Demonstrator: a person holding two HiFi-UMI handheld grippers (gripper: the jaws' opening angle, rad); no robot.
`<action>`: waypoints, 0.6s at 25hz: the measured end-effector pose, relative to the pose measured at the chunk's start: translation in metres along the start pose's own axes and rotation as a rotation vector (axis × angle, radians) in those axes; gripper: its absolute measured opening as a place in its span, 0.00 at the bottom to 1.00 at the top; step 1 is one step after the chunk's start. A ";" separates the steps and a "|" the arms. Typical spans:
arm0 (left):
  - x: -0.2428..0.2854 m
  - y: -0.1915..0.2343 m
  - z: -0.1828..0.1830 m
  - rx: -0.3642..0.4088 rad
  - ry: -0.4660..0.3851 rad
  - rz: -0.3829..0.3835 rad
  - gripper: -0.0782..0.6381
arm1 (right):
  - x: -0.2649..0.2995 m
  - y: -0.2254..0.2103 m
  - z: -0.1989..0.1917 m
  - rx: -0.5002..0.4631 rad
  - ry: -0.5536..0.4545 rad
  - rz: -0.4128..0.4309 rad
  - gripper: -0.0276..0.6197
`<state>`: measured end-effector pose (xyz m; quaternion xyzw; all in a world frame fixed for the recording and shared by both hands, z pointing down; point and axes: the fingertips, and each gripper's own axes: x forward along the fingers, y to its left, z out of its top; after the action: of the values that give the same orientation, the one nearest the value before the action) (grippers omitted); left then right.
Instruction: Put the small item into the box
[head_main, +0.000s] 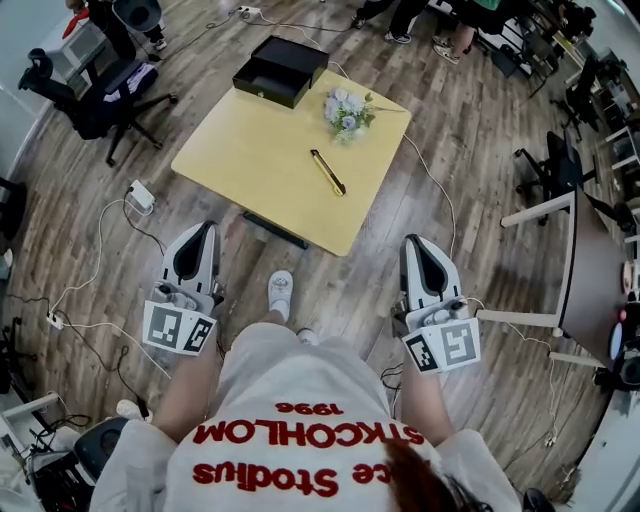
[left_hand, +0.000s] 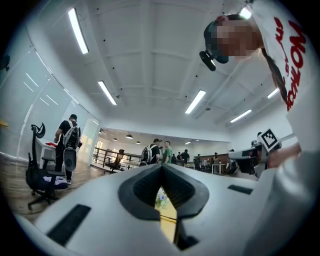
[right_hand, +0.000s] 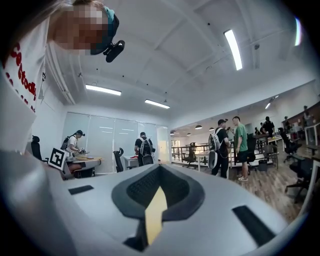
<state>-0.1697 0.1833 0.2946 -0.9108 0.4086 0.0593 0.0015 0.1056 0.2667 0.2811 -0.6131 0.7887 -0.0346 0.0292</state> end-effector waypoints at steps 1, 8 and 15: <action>0.010 0.005 0.001 0.002 -0.004 -0.009 0.11 | 0.009 -0.003 0.002 -0.004 -0.002 0.000 0.05; 0.080 0.039 0.001 0.002 -0.018 -0.076 0.11 | 0.073 -0.025 0.008 -0.020 -0.002 -0.030 0.05; 0.133 0.071 -0.009 -0.016 -0.005 -0.140 0.11 | 0.118 -0.043 0.004 -0.009 0.012 -0.100 0.05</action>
<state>-0.1337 0.0370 0.2924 -0.9370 0.3434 0.0646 -0.0004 0.1180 0.1414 0.2803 -0.6516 0.7574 -0.0361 0.0201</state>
